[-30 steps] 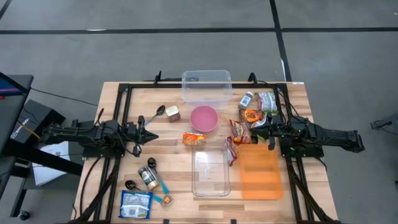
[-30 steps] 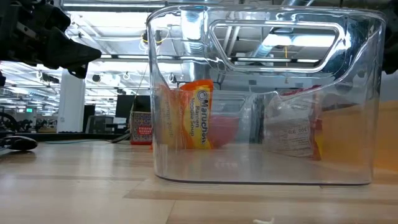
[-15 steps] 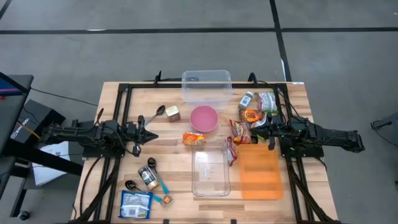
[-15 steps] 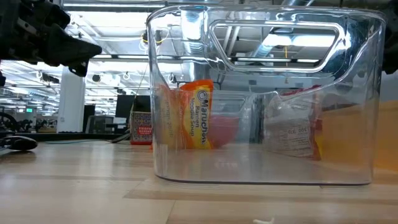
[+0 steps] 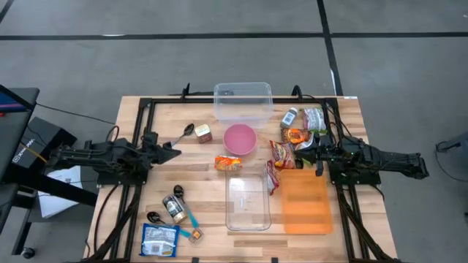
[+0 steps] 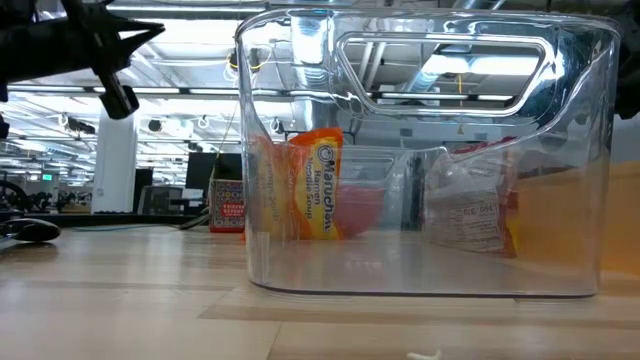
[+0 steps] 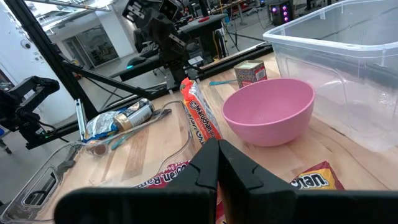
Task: Pick & Place Food Item
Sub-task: Put the red seasoning can into the orange bin
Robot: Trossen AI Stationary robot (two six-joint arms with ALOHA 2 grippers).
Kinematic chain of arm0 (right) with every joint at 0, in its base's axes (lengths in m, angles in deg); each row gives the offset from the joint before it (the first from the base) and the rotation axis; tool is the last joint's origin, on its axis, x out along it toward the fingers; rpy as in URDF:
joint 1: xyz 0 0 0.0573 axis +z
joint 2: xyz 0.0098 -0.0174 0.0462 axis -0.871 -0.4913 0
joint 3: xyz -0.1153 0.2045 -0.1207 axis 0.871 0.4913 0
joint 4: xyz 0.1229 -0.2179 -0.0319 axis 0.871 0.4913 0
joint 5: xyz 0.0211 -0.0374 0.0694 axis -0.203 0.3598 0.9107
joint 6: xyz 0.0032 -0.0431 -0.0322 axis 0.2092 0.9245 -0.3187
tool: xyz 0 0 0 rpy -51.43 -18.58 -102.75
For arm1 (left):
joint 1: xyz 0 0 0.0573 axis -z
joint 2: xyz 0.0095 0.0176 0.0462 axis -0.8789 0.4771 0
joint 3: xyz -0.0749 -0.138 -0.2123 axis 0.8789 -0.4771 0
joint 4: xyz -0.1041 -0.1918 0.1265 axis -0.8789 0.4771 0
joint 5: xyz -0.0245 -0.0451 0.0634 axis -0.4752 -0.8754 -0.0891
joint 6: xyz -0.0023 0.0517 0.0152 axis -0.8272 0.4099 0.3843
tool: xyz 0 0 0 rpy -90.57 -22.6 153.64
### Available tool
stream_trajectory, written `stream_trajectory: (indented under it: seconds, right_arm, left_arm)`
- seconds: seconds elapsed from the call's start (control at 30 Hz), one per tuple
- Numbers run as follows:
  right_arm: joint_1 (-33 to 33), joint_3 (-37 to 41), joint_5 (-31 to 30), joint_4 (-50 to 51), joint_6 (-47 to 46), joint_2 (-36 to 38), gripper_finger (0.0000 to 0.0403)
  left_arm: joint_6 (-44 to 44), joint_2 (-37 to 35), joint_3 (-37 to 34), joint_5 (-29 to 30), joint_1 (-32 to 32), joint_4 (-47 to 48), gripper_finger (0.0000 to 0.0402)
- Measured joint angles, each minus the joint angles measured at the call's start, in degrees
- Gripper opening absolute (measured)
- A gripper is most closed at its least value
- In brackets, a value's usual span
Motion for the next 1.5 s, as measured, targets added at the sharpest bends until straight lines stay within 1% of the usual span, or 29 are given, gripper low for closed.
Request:
stream_trajectory:
  seconds: [0.27,0.33,0.4,0.5,0.63,0.7,0.8,0.87,1.0,1.07,1.2,1.3,1.4,1.5]
  right_arm:
    - [0.00,-0.01,0.00,0.01,0.02,0.01,0.0000]
    - [0.01,0.01,-0.02,0.01,0.01,0.00,0.0000]
    - [-0.01,-0.01,0.00,0.01,0.00,-0.01,0.0000]
    - [0.01,-0.01,-0.02,0.01,0.00,0.01,0.0000]
    - [-0.01,0.30,-0.05,-2.17,-0.08,-0.01,0.0000]
    - [-0.01,0.38,-0.07,-7.69,-2.49,-0.02,0.0000]
    - [-0.01,0.26,-0.58,-20.36,-10.02,0.02,0.0000]
    - [0.00,0.23,-2.04,-29.27,-12.70,-0.01,0.0000]
    - [-0.01,0.16,-8.62,-44.24,-13.02,0.02,0.0000]
    - [-0.01,0.10,-11.60,-49.37,-11.53,0.02,0.0000]
    - [-0.01,0.08,-20.34,-52.17,-8.53,0.02,0.0000]
    - [-0.01,0.08,-23.80,-52.19,-8.10,-0.01,0.0000]
    - [-0.03,0.03,-24.39,-52.21,-9.08,-0.01,0.0011]
    - [0.01,-1.39,-24.06,-50.95,-11.25,-0.03,0.0045]
  left_arm:
    - [0.00,0.09,-0.01,2.07,0.00,-3.37,0.0002]
    - [2.61,0.20,-0.01,3.80,0.00,-4.72,0.0002]
    - [5.01,0.61,0.00,4.42,0.00,-7.81,0.0002]
    - [5.96,1.76,-0.01,4.44,0.00,-14.00,0.0004]
    - [10.51,4.21,0.00,4.60,0.02,-22.91,0.0020]
    - [12.65,6.20,0.00,7.36,0.04,-27.27,0.0033]
    - [19.31,9.70,0.00,10.95,0.01,-34.08,0.0058]
    - [23.51,12.13,0.01,13.05,0.00,-37.56,0.0078]
    - [30.19,16.51,0.01,16.79,0.00,-42.18,0.0121]
    - [33.75,18.65,-0.01,18.37,0.00,-43.41,0.0144]
    - [39.23,22.23,0.03,21.51,0.00,-47.62,0.0189]
    - [42.26,23.85,1.54,21.94,0.00,-50.18,0.0220]
    - [46.54,24.43,4.87,21.90,0.00,-50.50,0.0247]
    - [52.11,25.49,8.27,21.87,0.00,-50.11,0.0270]
